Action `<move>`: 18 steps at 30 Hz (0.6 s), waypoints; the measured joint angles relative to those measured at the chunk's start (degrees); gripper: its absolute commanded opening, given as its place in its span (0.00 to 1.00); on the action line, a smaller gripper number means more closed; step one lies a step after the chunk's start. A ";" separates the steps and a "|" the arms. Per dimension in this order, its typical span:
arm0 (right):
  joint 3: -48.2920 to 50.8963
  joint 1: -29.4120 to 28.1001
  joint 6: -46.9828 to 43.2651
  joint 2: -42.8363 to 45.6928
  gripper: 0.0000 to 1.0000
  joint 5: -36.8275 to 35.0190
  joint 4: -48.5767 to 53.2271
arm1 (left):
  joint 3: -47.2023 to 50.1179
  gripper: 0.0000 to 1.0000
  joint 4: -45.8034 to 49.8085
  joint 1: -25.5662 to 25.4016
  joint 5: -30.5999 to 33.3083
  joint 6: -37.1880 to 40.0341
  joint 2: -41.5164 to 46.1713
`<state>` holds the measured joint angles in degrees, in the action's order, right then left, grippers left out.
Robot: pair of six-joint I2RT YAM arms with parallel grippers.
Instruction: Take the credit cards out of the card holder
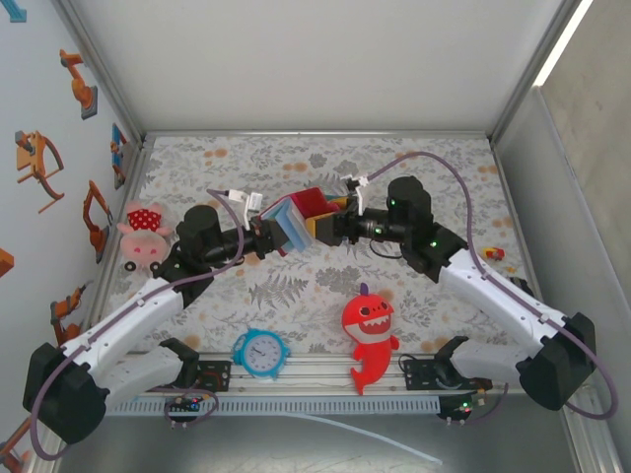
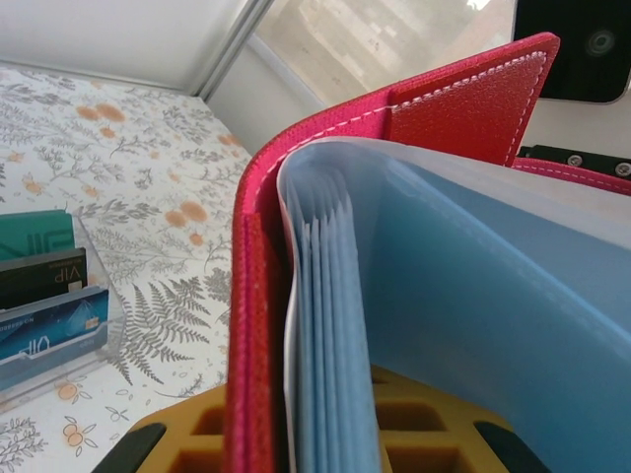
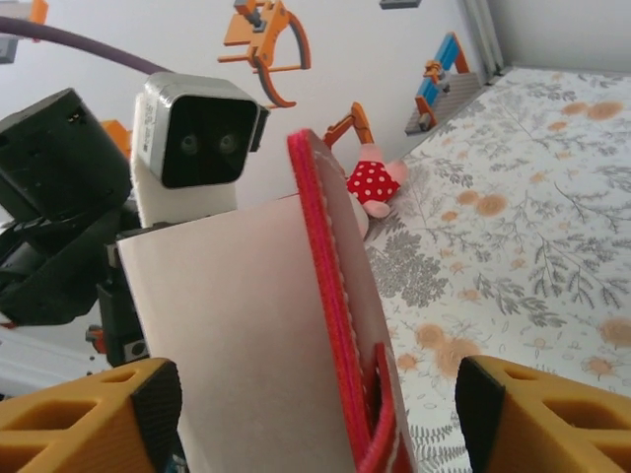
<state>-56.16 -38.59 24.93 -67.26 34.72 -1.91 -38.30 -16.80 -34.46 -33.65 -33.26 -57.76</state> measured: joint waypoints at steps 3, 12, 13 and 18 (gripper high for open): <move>0.00 0.00 -2.38 -0.02 0.84 -1.29 2.45 | -1.38 0.00 1.46 0.00 0.48 0.00 -0.63; 0.00 0.00 -5.88 -0.33 0.86 -1.53 4.55 | -2.12 0.00 2.91 0.00 1.79 -0.61 -2.71; 0.00 0.00 -6.03 -0.52 0.86 -1.49 4.55 | -2.16 0.00 3.19 0.00 1.95 -0.66 -2.99; -0.50 -0.46 -6.60 -3.19 0.86 -1.64 4.83 | -2.51 0.00 4.26 0.00 2.36 -1.14 -4.90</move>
<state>-56.66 -39.05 18.33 -70.46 33.08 2.92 -40.82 -12.53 -34.46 -31.29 -34.39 -62.65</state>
